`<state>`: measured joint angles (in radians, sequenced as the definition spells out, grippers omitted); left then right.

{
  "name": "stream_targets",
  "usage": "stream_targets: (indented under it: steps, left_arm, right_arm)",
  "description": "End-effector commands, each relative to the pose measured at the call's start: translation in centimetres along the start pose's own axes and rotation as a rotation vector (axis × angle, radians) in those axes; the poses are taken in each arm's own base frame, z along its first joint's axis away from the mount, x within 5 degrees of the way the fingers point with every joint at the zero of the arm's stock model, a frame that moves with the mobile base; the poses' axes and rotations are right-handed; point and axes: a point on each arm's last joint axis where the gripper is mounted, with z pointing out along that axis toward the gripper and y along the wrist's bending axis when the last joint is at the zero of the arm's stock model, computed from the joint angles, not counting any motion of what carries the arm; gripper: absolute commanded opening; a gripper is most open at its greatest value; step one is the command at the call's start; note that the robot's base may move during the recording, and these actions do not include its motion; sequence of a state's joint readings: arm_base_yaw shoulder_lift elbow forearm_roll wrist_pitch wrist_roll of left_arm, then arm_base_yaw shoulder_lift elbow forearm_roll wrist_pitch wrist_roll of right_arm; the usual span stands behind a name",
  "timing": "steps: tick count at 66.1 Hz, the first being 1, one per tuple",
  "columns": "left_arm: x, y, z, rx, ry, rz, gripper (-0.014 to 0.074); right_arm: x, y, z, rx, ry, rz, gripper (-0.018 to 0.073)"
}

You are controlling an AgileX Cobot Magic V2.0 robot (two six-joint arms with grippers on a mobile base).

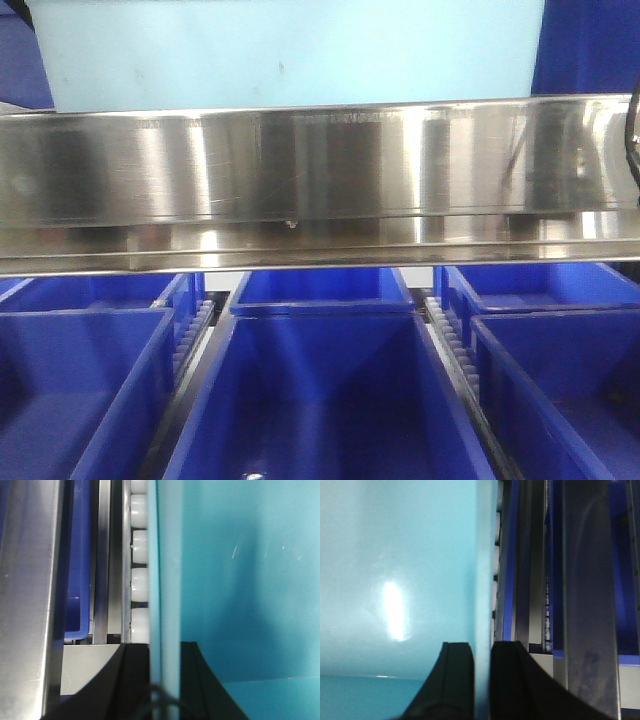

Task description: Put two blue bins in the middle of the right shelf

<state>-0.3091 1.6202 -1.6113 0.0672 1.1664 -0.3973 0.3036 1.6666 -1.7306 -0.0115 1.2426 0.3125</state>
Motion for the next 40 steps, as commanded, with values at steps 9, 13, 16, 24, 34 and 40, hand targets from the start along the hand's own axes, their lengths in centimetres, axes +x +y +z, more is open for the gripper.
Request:
stream_targets:
  steps: [9, 13, 16, 24, 34, 40]
  left_arm:
    - [0.0, -0.2, 0.3, 0.003, 0.022, -0.009, -0.0111]
    - [-0.3, -0.3, -0.4, 0.012, -0.002, -0.01, -0.0111]
    - [-0.5, -0.3, -1.0, 0.019, -0.019, -0.009, -0.0111]
    - [-1.2, -0.3, -2.6, 0.029, -0.091, 0.007, -0.0111]
    - [-2.1, -0.5, -5.2, 0.067, -0.213, 0.055, -0.0111]
    - [-2.7, -0.6, -7.0, 0.097, -0.304, 0.074, -0.0111]
  right_arm:
    - [-0.3, 0.3, 0.7, -0.023, 0.002, -0.001, -0.0166]
    - [-0.2, 0.3, 0.4, -0.025, -0.006, -0.001, -0.0166]
    - [-0.2, 0.3, 0.0, -0.028, -0.015, -0.001, -0.0166]
    - [0.0, 0.1, -1.2, -0.025, -0.044, -0.004, -0.0166]
    - [-0.1, -0.3, -3.5, -0.004, -0.117, -0.017, -0.0166]
    - [-0.9, -0.3, -5.6, 0.0, -0.198, -0.023, -0.0166]
